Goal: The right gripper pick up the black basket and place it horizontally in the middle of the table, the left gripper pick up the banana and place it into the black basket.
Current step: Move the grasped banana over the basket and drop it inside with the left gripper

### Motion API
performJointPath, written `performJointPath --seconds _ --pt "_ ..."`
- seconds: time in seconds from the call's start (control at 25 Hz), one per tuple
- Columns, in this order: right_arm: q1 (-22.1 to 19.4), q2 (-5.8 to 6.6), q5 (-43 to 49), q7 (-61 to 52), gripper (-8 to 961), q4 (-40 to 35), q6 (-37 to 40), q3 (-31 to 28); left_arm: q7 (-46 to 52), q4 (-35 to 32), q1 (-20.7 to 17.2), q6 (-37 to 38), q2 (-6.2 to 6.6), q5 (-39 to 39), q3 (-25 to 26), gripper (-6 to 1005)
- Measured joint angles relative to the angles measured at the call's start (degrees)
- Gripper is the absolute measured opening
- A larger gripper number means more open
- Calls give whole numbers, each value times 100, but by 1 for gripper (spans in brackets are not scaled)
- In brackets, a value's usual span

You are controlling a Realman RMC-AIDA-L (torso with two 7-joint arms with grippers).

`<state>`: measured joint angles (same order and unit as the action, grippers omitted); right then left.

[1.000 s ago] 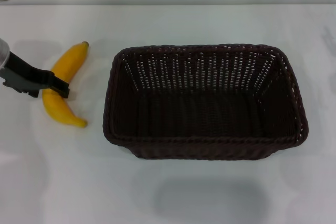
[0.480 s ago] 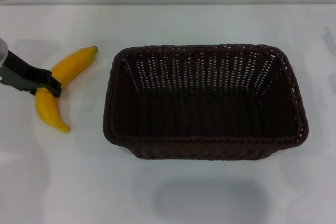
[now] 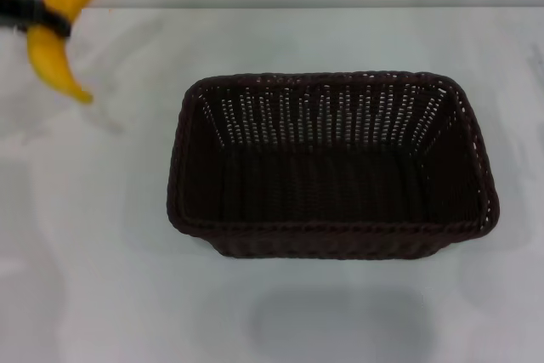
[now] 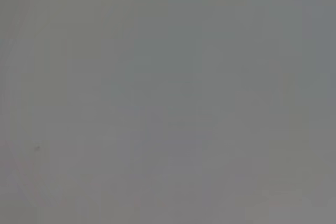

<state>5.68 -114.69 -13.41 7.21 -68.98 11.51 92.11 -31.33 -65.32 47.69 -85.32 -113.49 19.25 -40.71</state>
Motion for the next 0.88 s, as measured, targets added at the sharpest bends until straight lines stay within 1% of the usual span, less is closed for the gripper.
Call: performJointPath --seconds 0.04,0.12,0.2,0.24,0.32,0.36,0.48,0.52,0.64,0.76,0.88 --pt "10 0 3 0 722 0 8 -6 -102 -258 -17 -302 96 466 -150 536" --pt "25 0 8 0 722 0 31 -9 -228 -450 33 -709 262 1176 -435 544" --pt "46 0 13 0 722 0 48 -15 -321 -421 187 -1048 388 1914 -745 551" --pt "55 0 14 0 722 0 53 -20 -367 -351 294 -1217 418 2273 -913 555" --pt "96 3 16 0 722 9 97 -32 -461 -207 484 -1458 412 2656 -1157 562" --pt "103 3 18 0 722 11 113 -33 -500 -122 573 -1531 377 2742 -1259 566" --pt "129 8 79 0 722 12 190 -36 -672 304 877 -1607 168 2818 -1531 577" --pt "131 8 122 0 722 6 202 -35 -764 515 991 -1589 66 2794 -1601 581" --pt "133 9 228 0 722 -6 213 -35 -892 960 1197 -1452 -175 2625 -1649 592" --pt "133 9 328 0 722 3 300 -55 -921 1019 1279 -1303 -354 2461 -1683 603" --pt "112 13 428 0 722 4 332 -159 -1095 781 1192 -1304 -459 2498 -1691 614"
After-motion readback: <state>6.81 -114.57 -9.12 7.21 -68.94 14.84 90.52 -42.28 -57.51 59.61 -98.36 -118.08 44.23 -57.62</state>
